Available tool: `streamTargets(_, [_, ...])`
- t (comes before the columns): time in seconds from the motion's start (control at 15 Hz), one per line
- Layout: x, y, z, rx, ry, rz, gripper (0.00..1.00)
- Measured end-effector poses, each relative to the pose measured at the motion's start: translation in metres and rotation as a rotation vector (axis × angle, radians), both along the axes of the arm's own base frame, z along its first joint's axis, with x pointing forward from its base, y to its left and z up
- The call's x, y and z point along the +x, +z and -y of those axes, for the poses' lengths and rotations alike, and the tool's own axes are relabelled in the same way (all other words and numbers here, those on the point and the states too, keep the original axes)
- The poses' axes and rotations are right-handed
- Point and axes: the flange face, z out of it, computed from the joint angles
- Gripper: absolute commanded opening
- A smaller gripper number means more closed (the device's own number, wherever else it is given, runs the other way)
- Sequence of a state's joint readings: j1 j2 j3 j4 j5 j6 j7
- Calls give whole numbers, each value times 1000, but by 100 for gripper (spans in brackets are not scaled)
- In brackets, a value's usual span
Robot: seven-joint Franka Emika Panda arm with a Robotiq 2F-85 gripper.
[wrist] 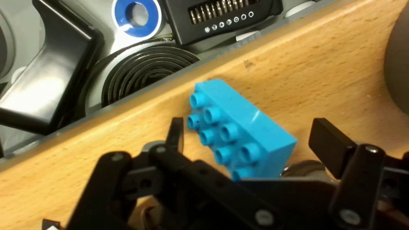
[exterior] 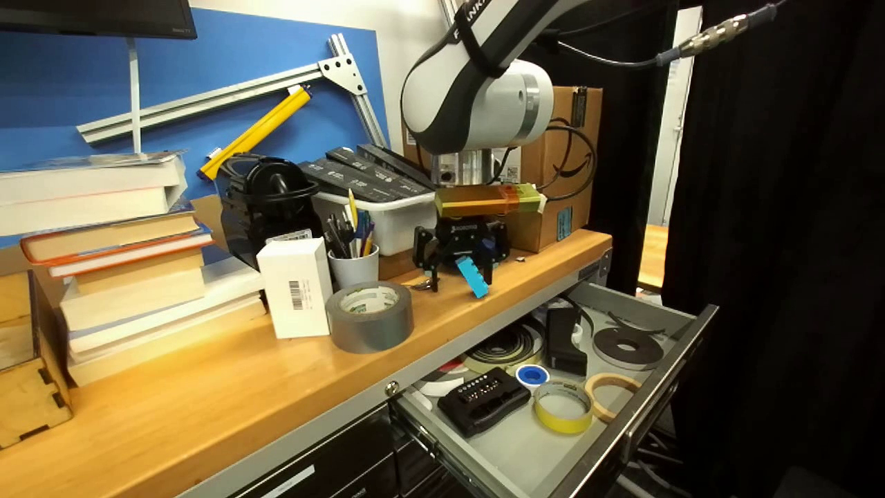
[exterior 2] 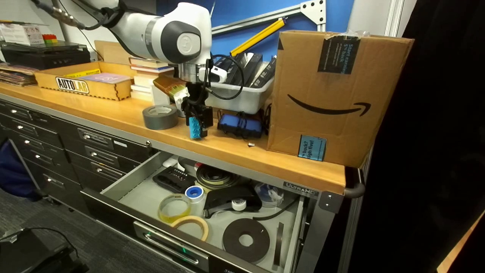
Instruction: Put the blue lego brick in the open drawer then close the drawer
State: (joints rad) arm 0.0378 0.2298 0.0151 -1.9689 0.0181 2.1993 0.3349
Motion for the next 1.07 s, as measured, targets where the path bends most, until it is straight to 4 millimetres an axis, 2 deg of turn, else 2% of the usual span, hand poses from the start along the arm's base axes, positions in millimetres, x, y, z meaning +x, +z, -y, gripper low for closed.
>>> streamTargets(0.2, [-7,-9,1,-4,-38,-23,51])
streamTargets(0.6, [-22,-2,4,-8,-101,-25,4])
streamTargets(0.87, [-40,-1,10,-11,-152,-48,7])
streamTargets(1.07, [-63,-6,25,-16,-200,-79,7])
